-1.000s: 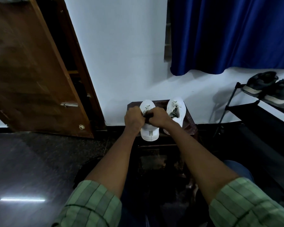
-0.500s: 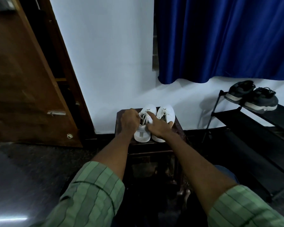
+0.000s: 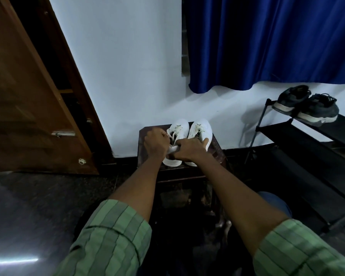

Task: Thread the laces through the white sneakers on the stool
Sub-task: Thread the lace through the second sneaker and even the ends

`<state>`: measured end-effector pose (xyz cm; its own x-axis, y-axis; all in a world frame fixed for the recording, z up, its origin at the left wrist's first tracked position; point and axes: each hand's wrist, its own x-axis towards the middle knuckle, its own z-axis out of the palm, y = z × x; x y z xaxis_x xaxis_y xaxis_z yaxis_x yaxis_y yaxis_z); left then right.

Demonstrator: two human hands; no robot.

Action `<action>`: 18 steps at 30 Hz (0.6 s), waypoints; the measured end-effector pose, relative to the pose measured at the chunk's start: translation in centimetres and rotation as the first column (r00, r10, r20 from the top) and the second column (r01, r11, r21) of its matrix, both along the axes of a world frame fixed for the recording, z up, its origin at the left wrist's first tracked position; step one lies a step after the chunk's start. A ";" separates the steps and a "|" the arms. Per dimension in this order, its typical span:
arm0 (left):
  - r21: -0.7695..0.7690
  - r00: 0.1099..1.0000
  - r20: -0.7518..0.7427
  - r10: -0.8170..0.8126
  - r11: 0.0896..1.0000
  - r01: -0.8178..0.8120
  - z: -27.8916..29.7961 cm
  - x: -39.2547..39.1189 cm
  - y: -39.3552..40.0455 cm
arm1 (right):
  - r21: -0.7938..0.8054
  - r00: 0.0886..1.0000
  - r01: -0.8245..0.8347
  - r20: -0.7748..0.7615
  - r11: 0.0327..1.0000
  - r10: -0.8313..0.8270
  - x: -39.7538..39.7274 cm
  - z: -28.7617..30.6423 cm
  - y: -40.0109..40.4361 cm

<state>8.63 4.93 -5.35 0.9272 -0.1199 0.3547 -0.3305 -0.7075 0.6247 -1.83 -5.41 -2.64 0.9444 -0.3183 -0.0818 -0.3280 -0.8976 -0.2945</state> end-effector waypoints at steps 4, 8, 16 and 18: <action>-0.003 0.996 -0.089 -0.005 1.000 0.005 -0.2 -0.3 0.3 | -0.125 0.994 0.112 0.016 0.986 -0.111 0.9 -0.6 1.2; -0.073 0.963 -0.260 -0.076 0.996 0.059 -0.7 -0.7 0.8 | -0.145 0.984 0.099 0.165 0.984 -0.075 0.5 -2.0 0.5; -0.507 0.706 -0.496 -0.506 0.828 0.237 -0.3 -3.6 -2.1 | -0.240 0.976 0.096 0.214 0.966 -0.044 -3.4 0.9 -2.4; -0.542 0.678 -0.468 -0.567 0.790 0.287 1.6 -6.2 -3.4 | -0.246 0.970 0.115 0.235 0.962 -0.056 -5.0 2.3 -4.0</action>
